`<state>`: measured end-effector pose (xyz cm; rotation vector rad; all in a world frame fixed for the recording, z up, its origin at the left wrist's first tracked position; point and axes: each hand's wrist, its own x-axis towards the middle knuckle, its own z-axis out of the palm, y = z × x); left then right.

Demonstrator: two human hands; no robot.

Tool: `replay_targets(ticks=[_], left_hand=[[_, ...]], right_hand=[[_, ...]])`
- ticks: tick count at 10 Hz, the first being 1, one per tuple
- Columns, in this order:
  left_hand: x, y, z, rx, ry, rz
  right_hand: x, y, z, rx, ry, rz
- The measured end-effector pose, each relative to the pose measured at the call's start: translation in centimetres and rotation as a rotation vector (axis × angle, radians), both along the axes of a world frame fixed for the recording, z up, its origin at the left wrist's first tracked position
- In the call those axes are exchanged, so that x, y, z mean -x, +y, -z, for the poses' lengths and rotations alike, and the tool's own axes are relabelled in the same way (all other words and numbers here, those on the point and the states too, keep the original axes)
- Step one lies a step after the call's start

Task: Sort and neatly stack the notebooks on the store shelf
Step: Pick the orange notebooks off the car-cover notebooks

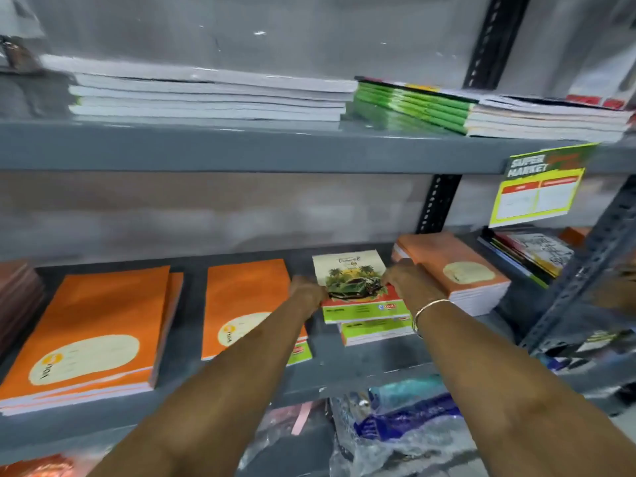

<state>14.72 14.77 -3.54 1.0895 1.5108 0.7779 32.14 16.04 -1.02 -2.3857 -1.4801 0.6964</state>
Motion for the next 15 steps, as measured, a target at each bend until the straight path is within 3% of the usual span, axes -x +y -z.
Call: replay_targets(ticks=[2, 5, 6, 7, 8, 9, 10, 13, 15], left_hand=[[-4.8, 0.3, 2.1, 0.065, 0.152, -0.089], [-4.6, 0.5, 1.5, -0.015, 0.274, 0.040], [-1.7, 0.4, 0.0, -0.039, 0.335, -0.001], [2.1, 0.7, -0.3, -0.035, 0.380, -0.077], [8.3, 0.7, 0.4, 0.016, 0.545, -0.238], [11.5, 0.3, 1.5, 0.100, 0.635, -0.319], [14.3, -0.2, 2.7, 0.143, 0.628, -0.325], [15.9, 0.2, 2.8, 0.121, 0.338, -0.358], [18.4, -0.1, -0.7, 0.014, 0.426, -0.340]], right_hand=[[-4.1, 1.4, 0.9, 0.056, -0.129, 0.140], [-2.8, 1.0, 1.2, -0.062, -0.138, 0.119], [1.0, 2.1, 0.6, -0.179, -0.062, 0.075], [4.6, 2.3, 0.8, -0.173, 0.037, -0.036], [9.4, 2.0, 2.2, -0.131, 0.085, -0.138], [11.4, 1.6, 3.5, -0.086, 0.048, -0.174], [13.3, 1.2, 4.9, -0.093, 0.000, -0.183], [14.5, 1.4, 5.1, -0.055, 0.080, -0.033], [17.0, 1.5, 2.2, -0.085, 0.166, 0.004]])
